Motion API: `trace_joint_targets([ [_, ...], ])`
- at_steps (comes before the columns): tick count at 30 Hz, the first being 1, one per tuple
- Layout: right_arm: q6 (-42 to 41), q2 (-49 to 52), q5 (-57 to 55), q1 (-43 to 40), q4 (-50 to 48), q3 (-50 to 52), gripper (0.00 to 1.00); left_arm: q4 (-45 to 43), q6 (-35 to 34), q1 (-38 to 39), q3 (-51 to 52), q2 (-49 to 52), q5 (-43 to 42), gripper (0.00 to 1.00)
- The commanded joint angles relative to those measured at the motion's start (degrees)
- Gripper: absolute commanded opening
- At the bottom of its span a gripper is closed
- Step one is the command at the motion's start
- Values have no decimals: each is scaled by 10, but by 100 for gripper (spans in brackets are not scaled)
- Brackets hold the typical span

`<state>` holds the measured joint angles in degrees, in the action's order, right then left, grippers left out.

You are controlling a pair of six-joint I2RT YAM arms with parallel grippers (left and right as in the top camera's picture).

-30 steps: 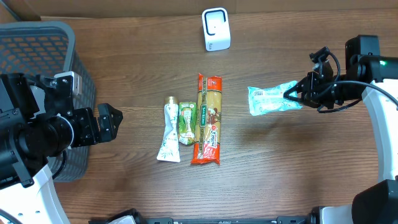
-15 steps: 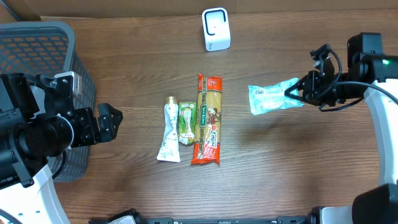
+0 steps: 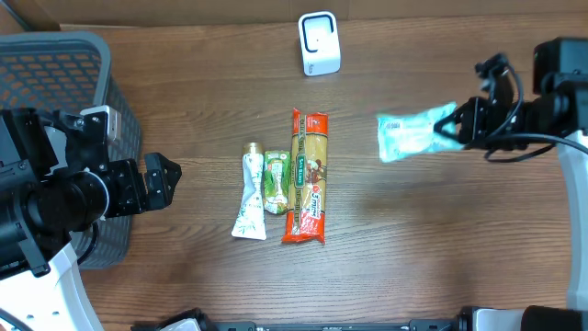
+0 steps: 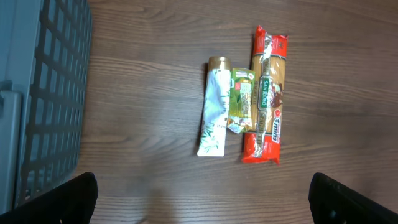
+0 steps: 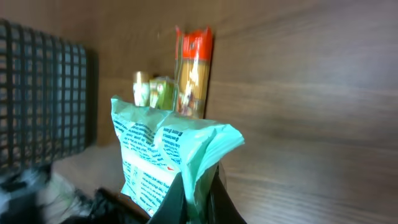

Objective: Scan the item barcode
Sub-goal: 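Move the held snack toward the white scanner cube with right gripper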

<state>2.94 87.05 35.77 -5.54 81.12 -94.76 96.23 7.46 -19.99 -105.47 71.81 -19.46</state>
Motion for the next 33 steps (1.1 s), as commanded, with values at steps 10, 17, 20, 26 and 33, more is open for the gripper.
trace_joint_targets([
  [10,-35,-50,-50,2,5,-96,4,-1,4,-3,0,2,0,99],
  [17,-22,-49,0,5,-4,-95,4,-1,4,-3,0,2,0,100],
  [20,-20,-49,28,22,-18,-95,4,-1,4,-3,0,2,0,100],
  [26,-43,-40,75,43,-67,-95,4,-1,4,-3,0,2,0,100],
  [33,-118,36,-163,146,-109,-210,4,-1,4,-3,0,2,0,100],
])
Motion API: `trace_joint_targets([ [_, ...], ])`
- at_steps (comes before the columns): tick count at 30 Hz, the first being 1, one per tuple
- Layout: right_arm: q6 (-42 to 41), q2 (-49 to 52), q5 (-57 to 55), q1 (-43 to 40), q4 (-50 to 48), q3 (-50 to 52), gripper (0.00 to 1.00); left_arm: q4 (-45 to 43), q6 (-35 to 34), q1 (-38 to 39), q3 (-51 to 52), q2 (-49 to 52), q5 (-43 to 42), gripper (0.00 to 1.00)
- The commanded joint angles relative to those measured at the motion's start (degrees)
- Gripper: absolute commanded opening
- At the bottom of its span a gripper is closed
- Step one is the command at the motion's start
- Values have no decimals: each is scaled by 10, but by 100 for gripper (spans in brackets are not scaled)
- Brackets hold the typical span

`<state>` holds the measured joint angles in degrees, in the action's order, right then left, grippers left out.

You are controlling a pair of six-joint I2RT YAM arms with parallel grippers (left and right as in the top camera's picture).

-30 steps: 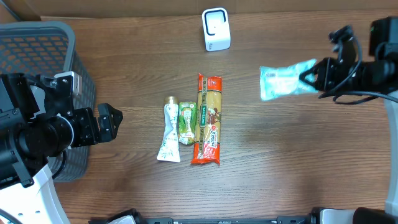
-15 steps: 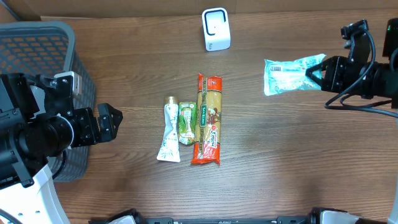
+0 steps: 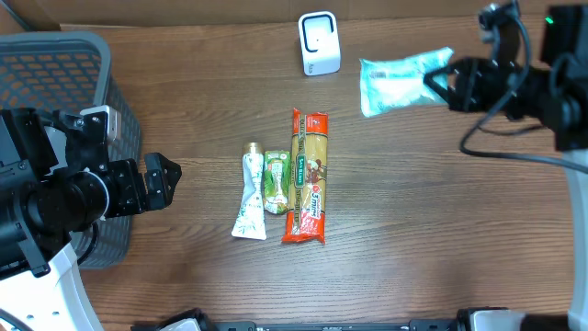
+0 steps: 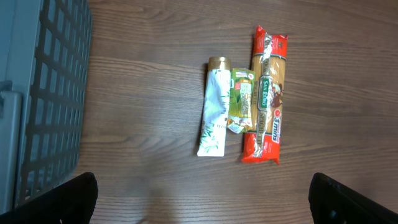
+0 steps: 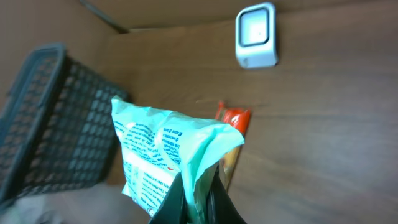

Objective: Scan the item barcode
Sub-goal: 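Move the held snack toward the white scanner cube with right gripper, then hold the mint-green snack against the white scanner cube face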

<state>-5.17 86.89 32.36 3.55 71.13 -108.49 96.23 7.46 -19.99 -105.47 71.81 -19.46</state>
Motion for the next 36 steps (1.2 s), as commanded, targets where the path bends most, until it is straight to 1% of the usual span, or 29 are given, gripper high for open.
trace_joint_targets([
  [1,-37,58,-181,76,-11,-98,4,-1,4,-3,0,2,0,100],
  [3,-33,104,-305,120,-22,-142,4,-1,4,-3,0,2,0,100],
  [4,-17,133,-384,148,-46,-155,4,-1,4,-3,0,2,0,100],
  [6,19,166,-468,177,-91,-155,4,-1,4,-3,0,2,0,100],
  [8,96,208,-542,204,-139,-155,4,-1,4,-3,0,2,0,100],
  [10,199,251,-612,225,-186,-155,4,-1,4,-3,0,2,0,100],
  [12,283,294,-671,236,-246,-155,4,-1,4,-3,0,2,0,100],
  [15,423,349,-687,242,-332,-155,4,-1,4,-3,0,2,0,100],
  [17,517,386,-687,242,-410,-155,4,-1,4,-3,0,2,0,100],
  [19,581,414,-688,242,-478,-155,4,-1,4,-3,0,2,0,100],
  [21,627,441,-687,241,-543,-155,4,-1,4,-3,0,2,0,100],
  [23,662,467,-683,240,-606,-155,4,-1,4,-3,0,2,0,100],
  [26,708,499,-663,240,-671,-155,4,-1,4,-3,0,2,0,100],
  [29,718,518,-638,240,-675,-155,4,-1,4,-3,0,2,0,100],
  [36,725,530,-638,240,-672,-155,4,-1,4,-3,0,2,0,100],
])
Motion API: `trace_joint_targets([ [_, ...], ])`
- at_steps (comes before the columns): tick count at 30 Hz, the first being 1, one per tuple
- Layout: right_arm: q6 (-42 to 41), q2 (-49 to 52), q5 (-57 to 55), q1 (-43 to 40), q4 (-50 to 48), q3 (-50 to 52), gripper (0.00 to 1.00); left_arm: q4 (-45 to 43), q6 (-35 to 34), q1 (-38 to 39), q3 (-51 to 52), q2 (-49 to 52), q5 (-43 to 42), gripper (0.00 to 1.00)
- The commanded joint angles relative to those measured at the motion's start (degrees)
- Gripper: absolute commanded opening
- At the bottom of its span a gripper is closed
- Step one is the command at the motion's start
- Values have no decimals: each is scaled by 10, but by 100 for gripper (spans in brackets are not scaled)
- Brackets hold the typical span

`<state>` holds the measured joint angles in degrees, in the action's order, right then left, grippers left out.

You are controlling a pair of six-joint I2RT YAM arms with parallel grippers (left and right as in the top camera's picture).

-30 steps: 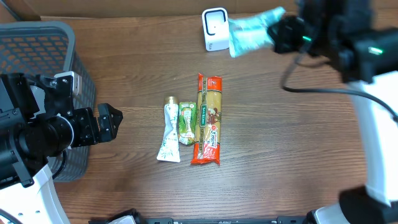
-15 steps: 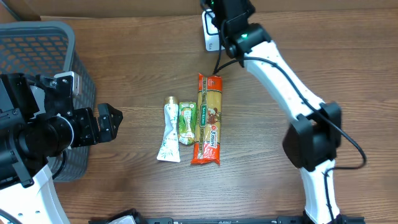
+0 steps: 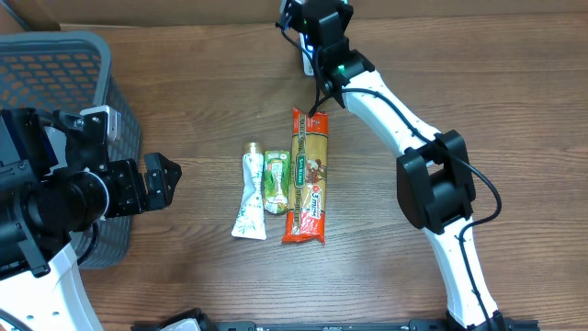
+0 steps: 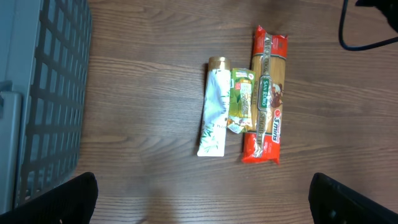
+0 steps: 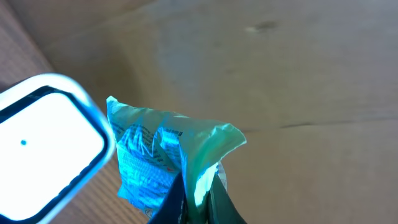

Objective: Scan the item barcode
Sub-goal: 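Hold the mint-green snack against the white scanner cube face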

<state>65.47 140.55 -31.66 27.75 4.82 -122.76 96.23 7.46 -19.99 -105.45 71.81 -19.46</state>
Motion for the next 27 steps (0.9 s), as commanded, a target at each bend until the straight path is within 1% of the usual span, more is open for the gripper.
trace_joint_targets([
  [1,24,-6,2,-2,-9,-12,4,-1,4,-3,0,2,0,100],
  [15,27,-10,-10,8,0,-12,4,-1,4,-3,0,2,0,100],
  [20,14,-46,-8,8,19,-12,4,-1,4,-3,0,2,0,100],
  [21,0,-54,-7,8,24,-12,4,-1,4,-3,0,2,0,100],
  [23,-57,-78,-5,8,42,-12,4,-1,4,-3,0,2,0,100],
  [25,-136,-107,3,8,68,-12,4,-1,4,-3,0,2,0,100],
  [27,-214,-146,37,6,123,-12,4,-1,4,-3,0,2,0,100],
])
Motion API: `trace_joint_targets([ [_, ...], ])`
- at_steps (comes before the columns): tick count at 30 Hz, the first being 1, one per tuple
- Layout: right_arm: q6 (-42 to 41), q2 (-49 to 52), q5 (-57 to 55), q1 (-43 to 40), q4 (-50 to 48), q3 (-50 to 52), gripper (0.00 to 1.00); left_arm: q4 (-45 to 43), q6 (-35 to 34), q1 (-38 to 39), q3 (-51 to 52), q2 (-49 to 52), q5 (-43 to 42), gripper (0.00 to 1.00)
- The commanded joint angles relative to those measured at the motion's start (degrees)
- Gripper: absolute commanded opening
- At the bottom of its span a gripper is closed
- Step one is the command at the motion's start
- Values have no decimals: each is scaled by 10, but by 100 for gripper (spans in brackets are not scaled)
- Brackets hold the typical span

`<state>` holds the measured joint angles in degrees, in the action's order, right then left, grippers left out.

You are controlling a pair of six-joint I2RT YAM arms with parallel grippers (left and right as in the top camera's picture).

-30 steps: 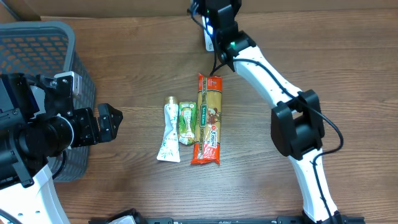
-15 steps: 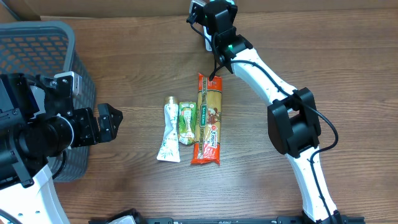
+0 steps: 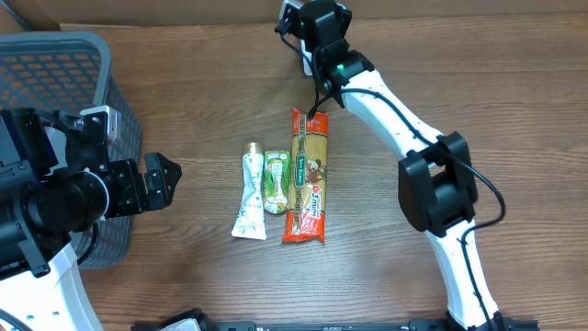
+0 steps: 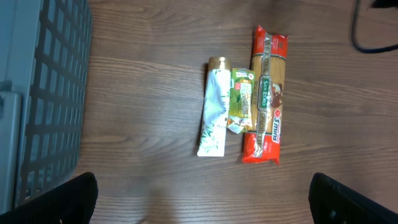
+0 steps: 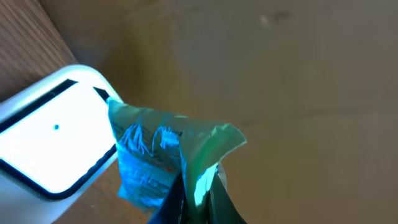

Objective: Scan the item barcode
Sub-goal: 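Hold the mint-green snack against the white scanner cube face, then carry the snack back right and set it on the table, release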

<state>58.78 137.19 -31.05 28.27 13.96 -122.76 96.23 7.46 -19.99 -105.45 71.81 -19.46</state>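
Note:
A teal printed packet [image 5: 155, 162] is pinched at its top edge by my right gripper [image 5: 196, 198], which is shut on it. The white barcode scanner [image 5: 50, 149] fills the left of the right wrist view, its face close to the packet. Seen from overhead, my right gripper [image 3: 317, 20] hangs over the scanner at the table's back centre and hides both scanner and packet. My left gripper [image 3: 158, 181] stands open at the left, beside the basket, with nothing between its fingers [image 4: 81, 198].
A white tube [image 3: 249, 193], a small green packet [image 3: 275, 182] and a long pasta pack [image 3: 307, 176] lie side by side mid-table. A grey mesh basket [image 3: 55, 55] stands at the far left. A brown cardboard wall [image 5: 298, 74] runs behind the scanner.
The right gripper with the teal packet has shifted slightly. The scanner now shows larger and nearer the packet in the right wrist view. The left arm has not moved.
The right gripper first held the teal packet above the table's right side. Then it held it further back, to the right of the scanner. After that it was over the scanner at the back, and now the packet sits close against the scanner's face. The left arm stayed still.

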Motion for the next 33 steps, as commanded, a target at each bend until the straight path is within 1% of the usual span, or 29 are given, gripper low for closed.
trace_joint_targets([
  [1,-180,-135,56,-1,65,-12,4,-1,4,-3,0,2,0,100],
  [3,-251,-179,112,-7,127,-12,4,-1,4,-3,0,2,0,100],
  [5,-347,-223,174,-19,189,-12,4,-1,4,-3,0,2,0,99],
  [7,-460,-266,249,-39,256,-12,4,-1,4,-3,0,2,0,100],
  [10,-619,-323,358,-87,368,-12,4,-1,4,-3,0,2,0,100],
  [11,-654,-335,383,-103,403,-12,4,-1,4,-3,0,2,0,100],
  [14,-727,-360,463,-170,529,-12,4,-1,4,-3,0,3,0,99],
  [16,-751,-359,499,-214,611,-11,4,-1,4,-3,0,3,0,99],
  [19,-772,-349,511,-267,686,19,4,-1,4,-3,0,3,0,100],
  [21,-775,-349,511,-296,682,66,4,-1,4,-3,0,3,0,100],
  [23,-775,-349,511,-326,653,125,4,-1,4,-3,0,3,0,100],
  [29,-834,-349,502,-416,511,310,4,-1,4,-3,0,3,0,100],
  [33,-856,-349,505,-467,433,390,4,-1,4,-3,0,4,0,100],
])
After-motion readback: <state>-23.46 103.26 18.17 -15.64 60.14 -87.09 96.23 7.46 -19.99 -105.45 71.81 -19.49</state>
